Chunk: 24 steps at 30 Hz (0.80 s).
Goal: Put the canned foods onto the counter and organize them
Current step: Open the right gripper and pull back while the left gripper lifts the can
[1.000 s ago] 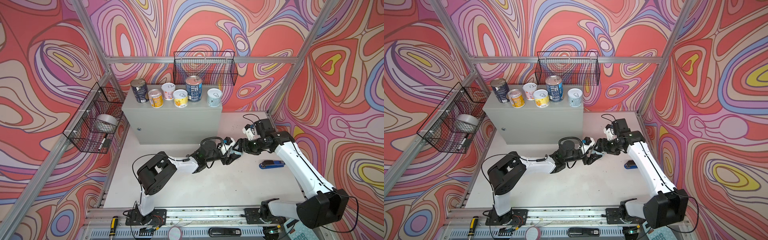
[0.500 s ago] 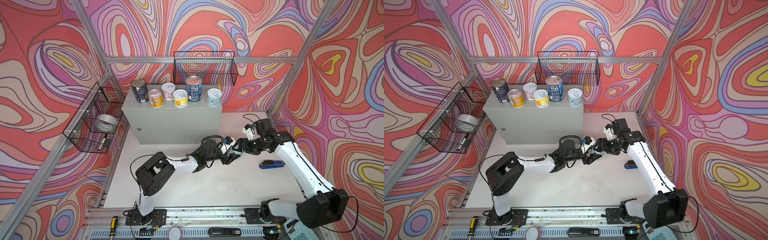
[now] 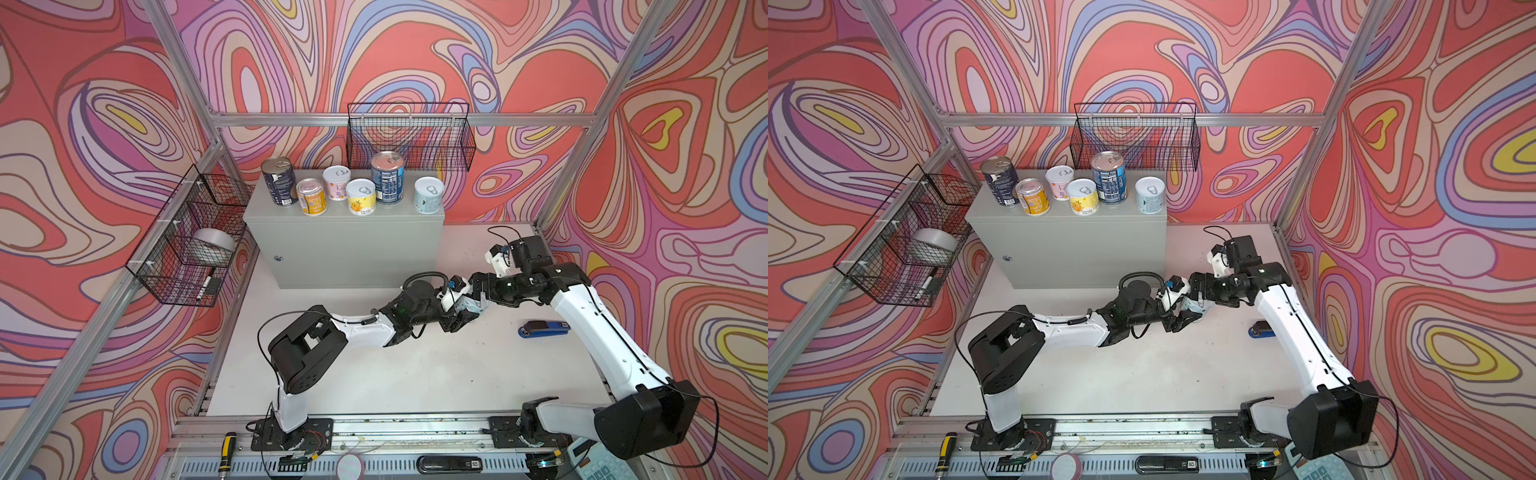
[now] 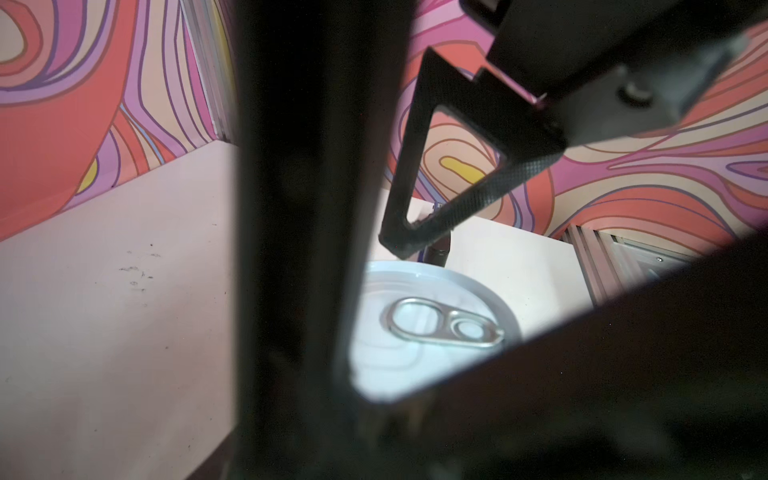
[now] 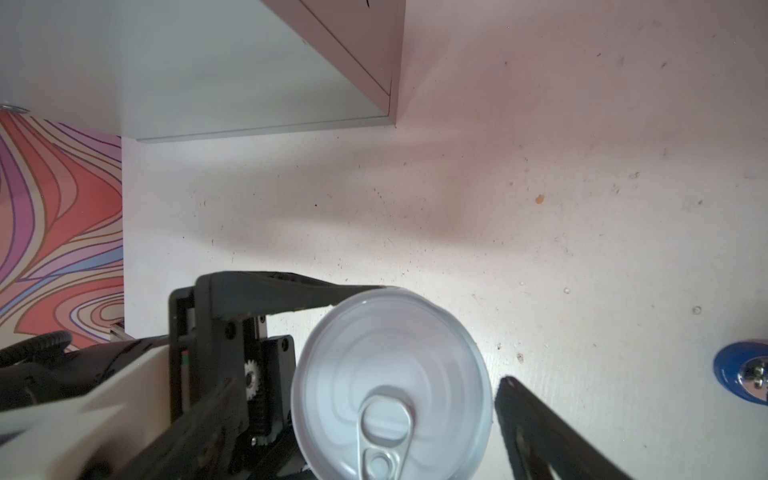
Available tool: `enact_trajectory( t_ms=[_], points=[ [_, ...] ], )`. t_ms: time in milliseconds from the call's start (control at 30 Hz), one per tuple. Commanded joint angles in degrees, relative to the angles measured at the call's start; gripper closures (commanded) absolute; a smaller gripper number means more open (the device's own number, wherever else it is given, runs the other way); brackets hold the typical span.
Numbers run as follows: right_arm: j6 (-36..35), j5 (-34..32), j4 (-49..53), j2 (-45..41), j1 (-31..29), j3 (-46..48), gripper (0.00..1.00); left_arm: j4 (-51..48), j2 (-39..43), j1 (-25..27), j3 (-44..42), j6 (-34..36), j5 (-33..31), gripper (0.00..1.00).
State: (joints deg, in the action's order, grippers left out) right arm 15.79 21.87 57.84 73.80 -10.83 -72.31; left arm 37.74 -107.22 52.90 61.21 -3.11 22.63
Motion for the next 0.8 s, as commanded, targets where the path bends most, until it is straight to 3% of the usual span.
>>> enact_trajectory(
  t_ms=[0,200,400,567,767],
  points=[
    [0.38,0.46,-1.74,-1.89,-0.29,-1.77,0.02,1.74,3.61,0.42,-0.28,1.2,-0.83,0.52],
    [-0.27,-6.36,0.82,-2.73,-0.26,-0.79,0.01,0.09,7.58,0.35,-2.38,0.54,-4.79,0.53],
    [0.38,-13.8,0.03,-5.84,-0.24,1.9,0.02,-8.69,15.8,0.03,-2.81,1.32,-12.38,0.53],
    [1.99,-13.26,-5.11,-11.33,-0.25,5.2,0.01,-18.97,24.06,-1.22,-0.33,2.05,-22.01,0.53],
    [3.24,-12.2,-9.12,-13.33,-0.3,8.4,0.02,-34.16,28.73,-2.62,10.42,4.38,-30.4,0.52]
  ],
)
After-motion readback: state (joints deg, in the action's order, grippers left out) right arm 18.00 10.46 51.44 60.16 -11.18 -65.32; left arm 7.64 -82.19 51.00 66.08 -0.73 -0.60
